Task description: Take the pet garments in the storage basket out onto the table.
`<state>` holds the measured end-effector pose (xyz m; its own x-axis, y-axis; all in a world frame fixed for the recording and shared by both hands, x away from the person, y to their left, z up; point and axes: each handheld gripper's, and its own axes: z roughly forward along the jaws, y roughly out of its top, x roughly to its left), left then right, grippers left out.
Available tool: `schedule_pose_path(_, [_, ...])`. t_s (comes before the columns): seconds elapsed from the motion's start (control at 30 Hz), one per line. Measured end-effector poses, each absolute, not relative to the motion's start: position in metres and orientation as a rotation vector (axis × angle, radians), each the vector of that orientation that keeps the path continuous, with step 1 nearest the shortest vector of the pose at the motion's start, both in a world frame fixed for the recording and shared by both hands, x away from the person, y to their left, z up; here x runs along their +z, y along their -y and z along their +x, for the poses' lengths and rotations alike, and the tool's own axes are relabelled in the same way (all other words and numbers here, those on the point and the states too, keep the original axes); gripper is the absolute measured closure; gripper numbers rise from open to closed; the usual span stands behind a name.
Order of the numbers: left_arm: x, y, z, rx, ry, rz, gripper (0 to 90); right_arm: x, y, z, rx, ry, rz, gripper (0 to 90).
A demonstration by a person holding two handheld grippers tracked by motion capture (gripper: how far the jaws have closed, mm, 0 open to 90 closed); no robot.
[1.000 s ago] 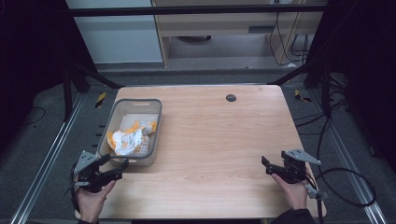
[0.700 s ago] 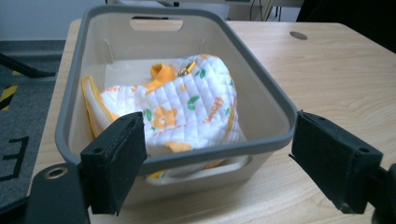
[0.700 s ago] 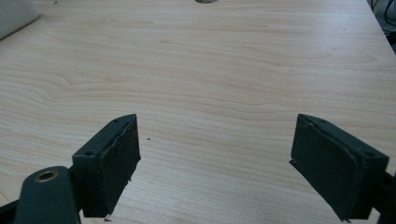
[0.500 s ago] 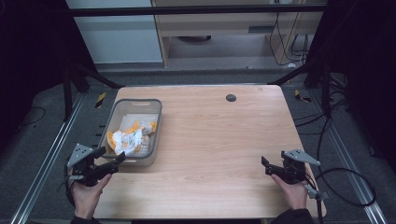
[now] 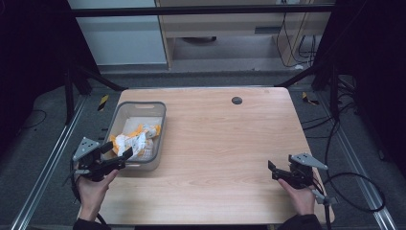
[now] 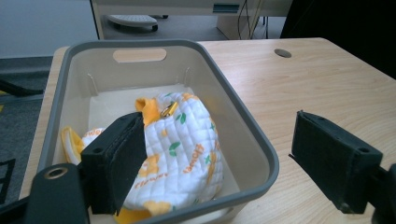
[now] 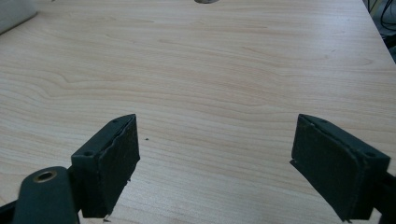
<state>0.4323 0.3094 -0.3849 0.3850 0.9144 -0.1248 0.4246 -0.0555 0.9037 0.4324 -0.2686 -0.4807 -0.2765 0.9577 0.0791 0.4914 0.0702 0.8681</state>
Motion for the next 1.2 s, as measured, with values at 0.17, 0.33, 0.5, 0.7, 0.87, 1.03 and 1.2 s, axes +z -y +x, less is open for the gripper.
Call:
schedule_pose_path(0.17, [-0.380, -0.307, 0.439, 0.625, -1.197, 1.664, 17.4, -0.481, 0.268, 0.432, 1.143, -1.826, 1.441, 15.0])
schedule_pose_path(0.33, [-0.377, -0.304, 0.447, 0.636, -1.197, 1.682, 17.4, -0.481, 0.268, 0.433, 1.136, -1.831, 1.435, 15.0])
schedule_pose_path(0.5, [-0.373, -0.302, 0.457, 0.627, -1.203, 1.682, 17.4, -0.481, 0.267, 0.432, 1.137, -1.836, 1.435, 14.9])
schedule_pose_path(0.7, [-0.370, -0.298, 0.470, 0.615, -1.217, 1.731, 17.4, -0.482, 0.266, 0.432, 1.137, -1.845, 1.442, 15.0])
schedule_pose_path(0.87, [-0.367, -0.297, 0.476, 0.612, -1.220, 1.758, 18.0, -0.482, 0.266, 0.433, 1.131, -1.856, 1.433, 14.8])
schedule_pose_path(1.03, [-0.362, -0.297, 0.483, 0.623, -1.224, 1.797, 18.5, -0.482, 0.265, 0.432, 1.134, -1.853, 1.432, 15.0])
schedule_pose_path(1.2, [-0.363, -0.297, 0.491, 0.608, -1.234, 1.838, 19.0, -0.482, 0.265, 0.433, 1.133, -1.863, 1.430, 14.9])
